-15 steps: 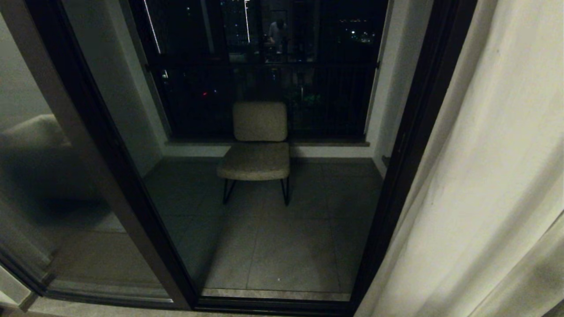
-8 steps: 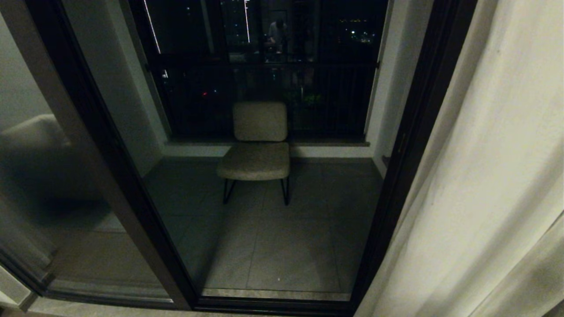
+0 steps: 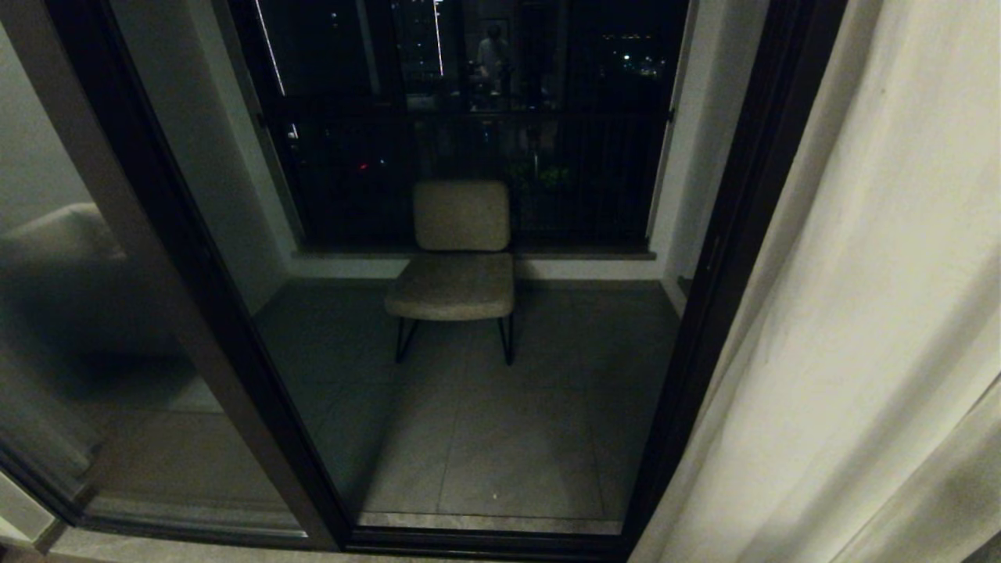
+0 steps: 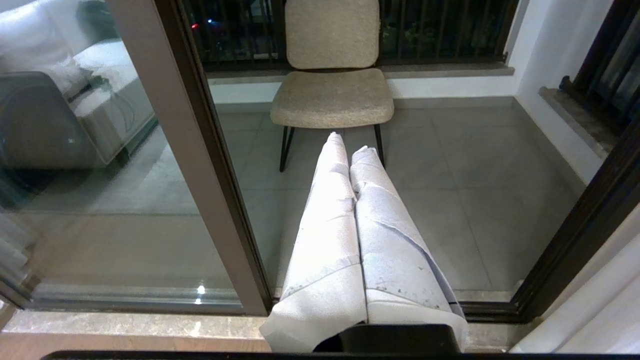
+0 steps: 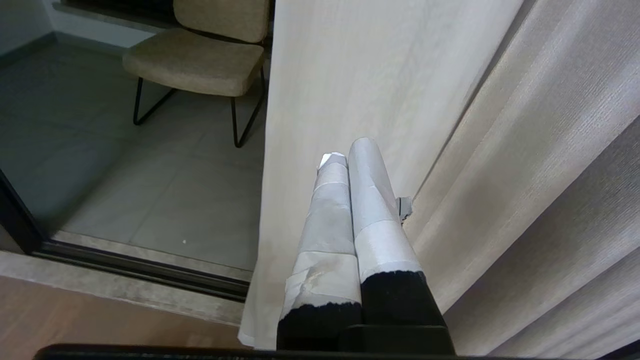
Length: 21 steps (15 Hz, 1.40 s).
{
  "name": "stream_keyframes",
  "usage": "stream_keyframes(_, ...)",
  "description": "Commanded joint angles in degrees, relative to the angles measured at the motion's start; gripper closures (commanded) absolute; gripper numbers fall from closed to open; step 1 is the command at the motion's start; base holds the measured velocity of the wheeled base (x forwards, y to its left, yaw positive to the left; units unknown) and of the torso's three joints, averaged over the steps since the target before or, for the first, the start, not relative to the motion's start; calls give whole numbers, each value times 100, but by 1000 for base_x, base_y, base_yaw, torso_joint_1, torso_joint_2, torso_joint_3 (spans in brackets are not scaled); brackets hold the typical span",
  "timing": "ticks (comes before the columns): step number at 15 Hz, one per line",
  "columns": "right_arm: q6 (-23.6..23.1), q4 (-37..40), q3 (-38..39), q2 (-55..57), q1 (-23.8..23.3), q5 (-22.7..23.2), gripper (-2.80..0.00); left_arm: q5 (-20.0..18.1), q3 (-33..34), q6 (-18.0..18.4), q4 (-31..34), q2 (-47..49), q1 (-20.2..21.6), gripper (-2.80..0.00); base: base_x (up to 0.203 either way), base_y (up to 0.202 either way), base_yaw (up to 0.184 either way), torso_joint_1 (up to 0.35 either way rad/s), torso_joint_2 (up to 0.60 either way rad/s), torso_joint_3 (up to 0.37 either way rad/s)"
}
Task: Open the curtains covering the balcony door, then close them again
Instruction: Close the inner curtains on both sides
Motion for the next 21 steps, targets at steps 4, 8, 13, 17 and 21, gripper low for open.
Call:
stream_keyframes(4,29,-4,1,0,2,6,0,1,0,1,0,-2,0,0,0,0,0,0,0,0)
stream_keyframes(8,60,-114,-79,0,2,28,0,1,0,1,0,-2,0,0,0,0,0,0,0,0)
stream_keyframes(13,222,406,-1251,275,1,53,0,1,0,1,0,-2,0,0,0,0,0,0,0,0)
stream_keyframes(17,205,436,-2280,1288,8,38,0,1,0,1,0,-2,0,0,0,0,0,0,0,0)
stream_keyframes(21,225,-138,-3408,2969,9,36,-280,1,0,1,0,-2,0,0,0,0,0,0,0,0)
